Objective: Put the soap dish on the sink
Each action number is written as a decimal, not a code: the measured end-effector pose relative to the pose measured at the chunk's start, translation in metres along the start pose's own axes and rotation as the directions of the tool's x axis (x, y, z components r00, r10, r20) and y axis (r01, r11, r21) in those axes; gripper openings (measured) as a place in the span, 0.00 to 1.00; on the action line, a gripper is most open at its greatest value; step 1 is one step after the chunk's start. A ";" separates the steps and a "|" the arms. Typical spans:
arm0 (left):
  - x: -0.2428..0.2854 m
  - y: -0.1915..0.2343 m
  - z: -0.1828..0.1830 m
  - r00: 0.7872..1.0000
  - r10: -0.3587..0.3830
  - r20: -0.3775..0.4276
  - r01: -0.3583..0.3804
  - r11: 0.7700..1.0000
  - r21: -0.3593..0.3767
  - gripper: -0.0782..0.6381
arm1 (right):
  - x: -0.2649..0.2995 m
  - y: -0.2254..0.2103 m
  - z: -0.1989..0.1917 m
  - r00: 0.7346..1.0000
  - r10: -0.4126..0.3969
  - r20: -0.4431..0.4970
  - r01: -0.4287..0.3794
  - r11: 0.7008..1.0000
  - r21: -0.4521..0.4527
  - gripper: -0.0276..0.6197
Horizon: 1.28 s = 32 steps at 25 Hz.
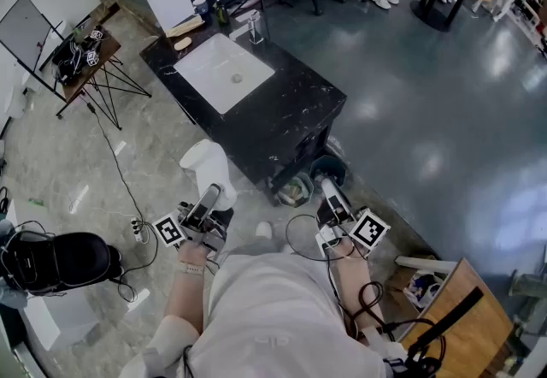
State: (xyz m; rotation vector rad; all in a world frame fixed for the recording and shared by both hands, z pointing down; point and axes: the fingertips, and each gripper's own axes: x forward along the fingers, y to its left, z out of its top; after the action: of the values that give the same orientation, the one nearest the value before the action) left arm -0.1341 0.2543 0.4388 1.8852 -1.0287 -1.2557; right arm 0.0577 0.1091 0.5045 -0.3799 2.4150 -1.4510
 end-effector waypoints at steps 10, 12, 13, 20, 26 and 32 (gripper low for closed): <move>0.024 0.034 0.004 1.000 -0.009 -0.018 0.008 0.999 -0.046 0.50 | 0.002 -0.026 0.009 0.999 -0.053 0.013 0.053 0.999 0.011 0.14; 0.034 0.047 0.012 1.000 -0.012 -0.018 0.011 0.998 -0.058 0.50 | 0.013 -0.034 0.016 0.998 -0.057 0.015 0.057 0.998 0.008 0.14; 0.039 0.054 0.018 1.000 -0.013 -0.019 0.012 0.998 -0.062 0.50 | 0.021 -0.037 0.020 0.998 -0.058 0.014 0.058 0.998 0.006 0.14; 0.085 0.114 0.079 1.000 -0.008 -0.005 0.008 0.996 -0.086 0.51 | 0.097 -0.063 0.057 0.996 -0.092 -0.007 0.092 0.996 -0.015 0.14; 0.134 0.170 0.119 1.000 0.004 -0.009 -0.005 0.993 -0.120 0.50 | 0.160 -0.088 0.105 0.992 -0.124 0.000 0.124 0.991 -0.042 0.14; 0.184 0.224 0.135 0.993 0.051 -0.106 -0.063 0.991 -0.116 0.50 | 0.193 -0.109 0.145 0.984 -0.174 0.026 0.175 0.983 -0.061 0.14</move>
State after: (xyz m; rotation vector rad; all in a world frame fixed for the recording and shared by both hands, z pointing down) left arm -0.2738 -0.0262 0.5005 1.7972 -0.9267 -1.1495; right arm -0.0566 -0.1298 0.5134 -0.6324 2.4686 -1.4345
